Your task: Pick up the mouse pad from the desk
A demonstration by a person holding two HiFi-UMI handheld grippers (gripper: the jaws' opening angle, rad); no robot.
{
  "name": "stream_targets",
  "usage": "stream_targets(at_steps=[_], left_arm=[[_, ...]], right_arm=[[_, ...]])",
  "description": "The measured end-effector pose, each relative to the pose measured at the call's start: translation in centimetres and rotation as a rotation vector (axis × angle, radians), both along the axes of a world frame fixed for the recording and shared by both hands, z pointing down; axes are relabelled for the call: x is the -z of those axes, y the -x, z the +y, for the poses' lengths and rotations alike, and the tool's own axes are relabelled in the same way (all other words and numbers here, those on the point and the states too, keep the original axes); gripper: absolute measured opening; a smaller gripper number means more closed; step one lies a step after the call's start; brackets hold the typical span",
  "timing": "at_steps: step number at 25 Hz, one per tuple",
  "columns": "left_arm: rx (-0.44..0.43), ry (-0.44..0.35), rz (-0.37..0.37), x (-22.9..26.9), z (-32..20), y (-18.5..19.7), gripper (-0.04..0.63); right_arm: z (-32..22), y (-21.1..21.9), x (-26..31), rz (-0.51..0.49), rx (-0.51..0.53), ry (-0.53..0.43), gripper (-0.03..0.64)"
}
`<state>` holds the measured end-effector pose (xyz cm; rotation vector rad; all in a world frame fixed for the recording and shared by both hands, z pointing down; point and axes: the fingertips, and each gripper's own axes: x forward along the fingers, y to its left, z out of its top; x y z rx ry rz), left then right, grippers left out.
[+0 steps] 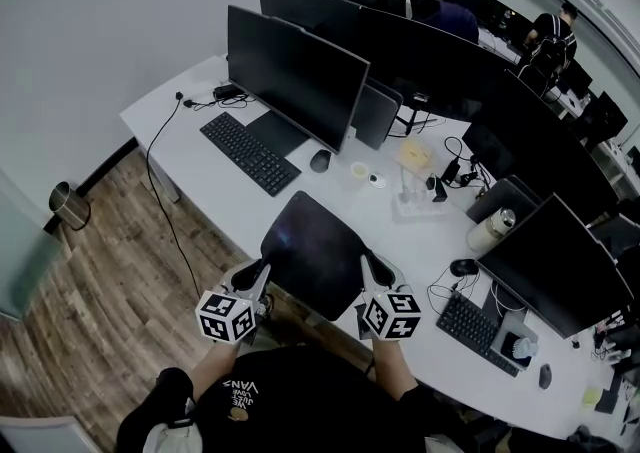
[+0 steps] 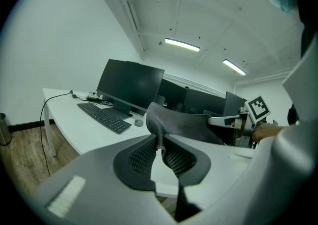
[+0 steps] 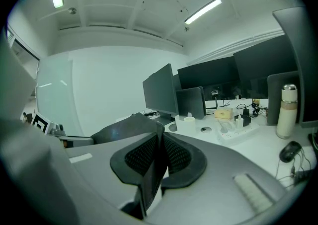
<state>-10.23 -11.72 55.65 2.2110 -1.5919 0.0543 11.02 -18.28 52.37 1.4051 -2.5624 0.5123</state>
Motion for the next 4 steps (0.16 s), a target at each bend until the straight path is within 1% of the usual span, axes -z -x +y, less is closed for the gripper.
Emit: stream_targets(at_steps=[4], left_arm=[[-0.001,0.001,0.0,-0.04,-0.46,-0.03,0.048]], right_arm=[[-0.46,-0.04,-0.05,0.001,-0.001,0.0,0.044]])
